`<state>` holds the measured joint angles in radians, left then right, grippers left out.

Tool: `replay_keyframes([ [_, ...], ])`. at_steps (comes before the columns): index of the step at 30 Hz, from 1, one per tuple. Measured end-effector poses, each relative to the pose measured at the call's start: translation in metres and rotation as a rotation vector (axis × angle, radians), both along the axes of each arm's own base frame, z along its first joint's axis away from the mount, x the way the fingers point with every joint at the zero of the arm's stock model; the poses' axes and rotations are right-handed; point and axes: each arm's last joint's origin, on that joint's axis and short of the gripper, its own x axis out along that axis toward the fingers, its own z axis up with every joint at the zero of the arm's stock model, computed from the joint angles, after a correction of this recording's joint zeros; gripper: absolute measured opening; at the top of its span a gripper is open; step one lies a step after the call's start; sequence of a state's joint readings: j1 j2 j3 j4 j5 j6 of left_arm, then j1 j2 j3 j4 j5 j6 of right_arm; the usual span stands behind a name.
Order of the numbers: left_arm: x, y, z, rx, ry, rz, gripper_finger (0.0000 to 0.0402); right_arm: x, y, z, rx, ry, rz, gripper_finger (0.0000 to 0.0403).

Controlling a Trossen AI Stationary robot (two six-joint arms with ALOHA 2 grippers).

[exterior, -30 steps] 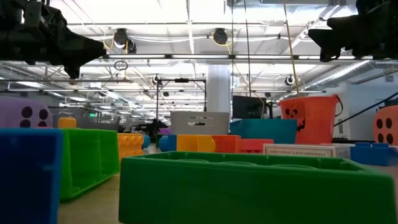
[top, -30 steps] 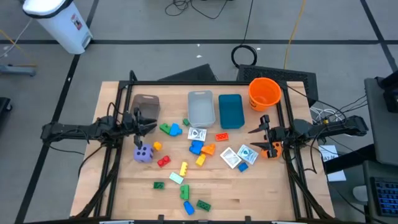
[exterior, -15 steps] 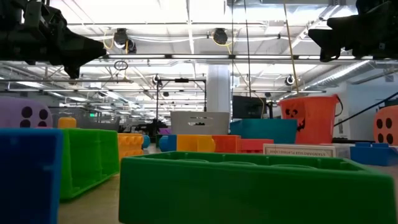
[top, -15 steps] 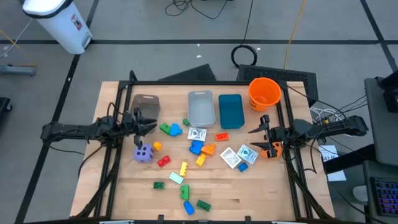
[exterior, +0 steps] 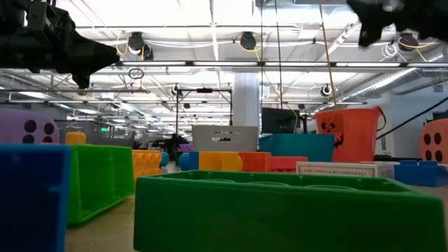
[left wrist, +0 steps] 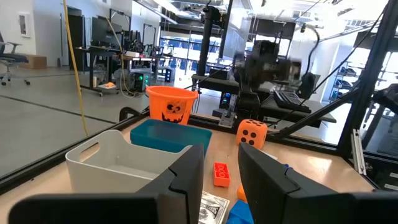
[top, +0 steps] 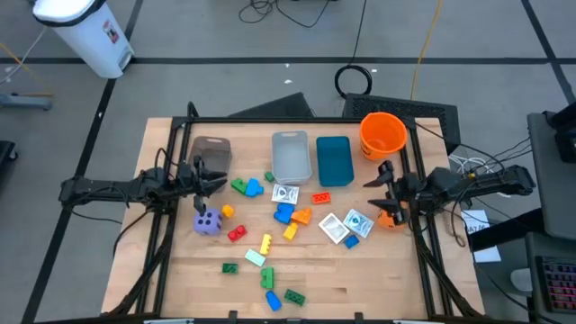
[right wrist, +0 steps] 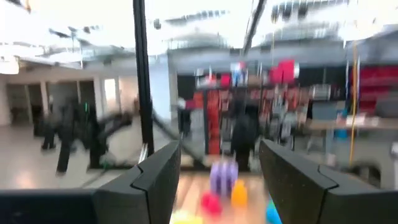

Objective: Pick & Place Toys
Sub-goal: Put the green game piece into the gray bin

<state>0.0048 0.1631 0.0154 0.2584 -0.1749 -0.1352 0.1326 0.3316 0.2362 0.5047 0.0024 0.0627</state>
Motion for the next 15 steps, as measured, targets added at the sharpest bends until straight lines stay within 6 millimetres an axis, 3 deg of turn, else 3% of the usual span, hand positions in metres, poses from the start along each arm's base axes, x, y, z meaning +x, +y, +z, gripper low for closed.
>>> replay_keyframes([
  [7,0.0,0.0,0.0,0.0,0.0,0.0,0.0106,0.034,-0.002,0.055,-0.024,0.096,-0.239,0.021],
  [12,0.0,0.0,0.0,0.0,0.001,0.0,0.0106,0.07,0.002,0.09,-0.135,0.113,-0.279,0.021],
  [15,0.0,0.0,0.0,0.0,0.0,0.0,0.0106,0.088,0.005,0.104,-0.105,0.124,-0.268,0.021],
])
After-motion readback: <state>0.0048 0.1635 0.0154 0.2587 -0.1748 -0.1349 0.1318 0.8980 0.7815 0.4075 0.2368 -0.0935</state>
